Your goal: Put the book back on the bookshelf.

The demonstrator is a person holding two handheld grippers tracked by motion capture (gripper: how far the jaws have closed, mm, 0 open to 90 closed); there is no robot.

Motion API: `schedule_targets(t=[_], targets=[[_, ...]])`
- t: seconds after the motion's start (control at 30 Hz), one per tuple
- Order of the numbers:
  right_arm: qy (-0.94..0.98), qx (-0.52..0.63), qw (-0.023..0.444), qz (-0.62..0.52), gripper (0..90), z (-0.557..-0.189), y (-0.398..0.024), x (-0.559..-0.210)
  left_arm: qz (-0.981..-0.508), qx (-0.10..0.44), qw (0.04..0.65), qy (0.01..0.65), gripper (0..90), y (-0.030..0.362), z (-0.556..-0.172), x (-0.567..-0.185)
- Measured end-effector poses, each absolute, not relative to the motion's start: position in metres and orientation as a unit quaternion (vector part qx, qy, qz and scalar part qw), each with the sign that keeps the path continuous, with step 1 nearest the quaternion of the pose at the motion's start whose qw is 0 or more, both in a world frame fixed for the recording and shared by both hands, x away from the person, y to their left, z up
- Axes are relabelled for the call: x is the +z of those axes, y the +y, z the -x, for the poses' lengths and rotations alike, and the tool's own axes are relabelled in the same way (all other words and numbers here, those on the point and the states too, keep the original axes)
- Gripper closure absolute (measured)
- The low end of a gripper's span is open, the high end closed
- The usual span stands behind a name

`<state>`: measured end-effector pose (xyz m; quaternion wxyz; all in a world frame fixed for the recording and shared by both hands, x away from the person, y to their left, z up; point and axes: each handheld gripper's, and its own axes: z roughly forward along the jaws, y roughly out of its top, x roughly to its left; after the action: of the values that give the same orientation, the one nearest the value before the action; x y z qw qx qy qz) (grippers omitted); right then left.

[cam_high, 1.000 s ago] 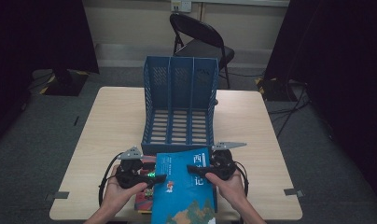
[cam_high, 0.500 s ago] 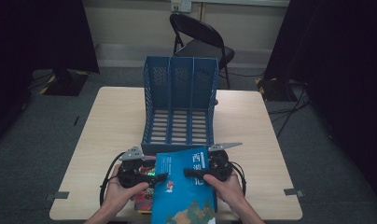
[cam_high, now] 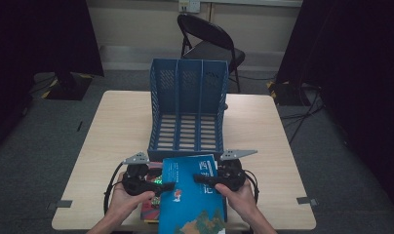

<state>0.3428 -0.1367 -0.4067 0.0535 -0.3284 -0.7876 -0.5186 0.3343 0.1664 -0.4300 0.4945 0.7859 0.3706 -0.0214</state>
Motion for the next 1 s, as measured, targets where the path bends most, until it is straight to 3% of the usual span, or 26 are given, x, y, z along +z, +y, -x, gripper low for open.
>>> schedule_targets(t=[0.43, 0.6, 1.0], targets=[[-0.777, -0.538, 0.037, 0.325, 72.5, -0.336, -0.137, -0.397, -0.764, -0.068, 0.52, 0.376, 17.4, 0.165, -0.343, -0.432], [-0.771, -0.545, 0.042, 0.326, 74.2, -0.337, -0.137, -0.393, -0.74, -0.094, 0.545, 0.383, 25.4, 0.169, -0.345, -0.43], [-0.773, -0.541, 0.024, 0.33, 74.9, -0.339, -0.136, -0.382, -0.737, -0.097, 0.555, 0.372, 29.8, 0.168, -0.353, -0.419]])
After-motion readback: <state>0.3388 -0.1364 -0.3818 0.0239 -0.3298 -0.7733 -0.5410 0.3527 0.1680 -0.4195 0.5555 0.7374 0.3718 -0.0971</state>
